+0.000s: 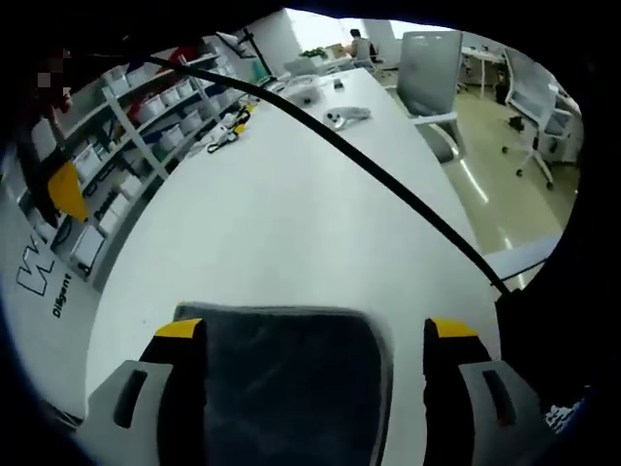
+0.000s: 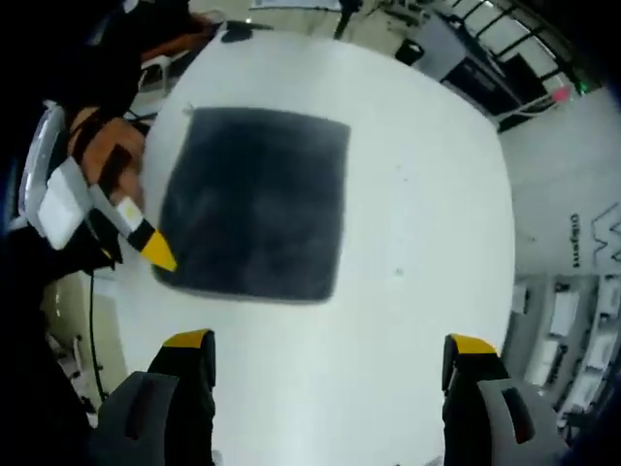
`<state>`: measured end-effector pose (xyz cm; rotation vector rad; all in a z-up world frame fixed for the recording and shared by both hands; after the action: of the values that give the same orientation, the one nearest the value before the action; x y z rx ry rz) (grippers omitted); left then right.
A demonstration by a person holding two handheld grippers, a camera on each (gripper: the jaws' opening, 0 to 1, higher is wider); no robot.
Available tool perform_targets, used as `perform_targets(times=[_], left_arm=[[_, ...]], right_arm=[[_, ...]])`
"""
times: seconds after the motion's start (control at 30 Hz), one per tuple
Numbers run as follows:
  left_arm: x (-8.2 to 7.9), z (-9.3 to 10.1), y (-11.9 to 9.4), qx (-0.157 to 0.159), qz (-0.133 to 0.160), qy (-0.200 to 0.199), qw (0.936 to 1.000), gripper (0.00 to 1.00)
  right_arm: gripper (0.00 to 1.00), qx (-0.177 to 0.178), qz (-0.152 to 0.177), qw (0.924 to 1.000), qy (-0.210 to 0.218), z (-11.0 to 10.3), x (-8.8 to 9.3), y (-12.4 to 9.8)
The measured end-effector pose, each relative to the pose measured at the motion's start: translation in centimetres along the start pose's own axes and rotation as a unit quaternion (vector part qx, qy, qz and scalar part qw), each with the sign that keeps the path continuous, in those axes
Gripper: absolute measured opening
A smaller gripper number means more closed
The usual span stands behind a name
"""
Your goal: Open the folded towel by lifting each exposed corner and separating the folded layers until the towel lies flat within the target outline without major curled edges
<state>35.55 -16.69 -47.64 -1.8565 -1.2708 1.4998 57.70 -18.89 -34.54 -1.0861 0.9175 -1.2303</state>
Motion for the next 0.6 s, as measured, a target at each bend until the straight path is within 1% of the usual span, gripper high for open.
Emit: perform_targets(times=[0.1,0.17,0.23,0.33,0.4,0.5,0.6], left_arm=[[0.0,0.3,0.3,0.003,0.000,0.003,1.0000,0.90],[0.0,0.3,0.5,-0.001,0.001,0.007,1.0000,0.90],[0.0,0.2,0.7,-0.005,0.002,0.005,1.0000,0.90],[0.2,0.3,0.9,-0.007,0.000,0.004,1.0000,0.91],[0.3,0.3,1.0,-0.009,0.000,0.001,1.0000,0.91],[0.4,0.3,1.2,-0.012,-0.001,0.002,0.9999,0.91],[0.3,0.3,1.3,-0.016,0.003,0.000,0.9999,0.91]], right_arm=[[0.98,0.005,0.010,0.9999,0.009,0.3,0.3,0.8],[0.95,-0.001,0.024,0.9996,0.014,0.3,0.4,1.3],[0.95,-0.012,0.036,0.9989,0.027,0.3,0.4,1.8],[0.97,-0.016,0.039,0.9985,0.034,0.4,0.9,2.9],[0.95,-0.012,0.040,0.9984,0.037,0.6,1.1,3.5],[0.96,-0.013,0.044,0.9971,0.062,0.8,1.5,4.1],[0.92,-0.013,0.053,0.9967,0.061,0.9,1.5,4.8]])
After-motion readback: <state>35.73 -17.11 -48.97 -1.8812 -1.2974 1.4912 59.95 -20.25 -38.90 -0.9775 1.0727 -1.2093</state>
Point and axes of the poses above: the point that each gripper's makers call its tool centre point, and the gripper's own axes: y roughly forward along the fingers, z roughly to its right, x roughly out of its underside, the point moved 5 cm from there along -y, roughly backward along the fingers, and after that the axes turned 7 degrees about -z, right-handed, at the moved point
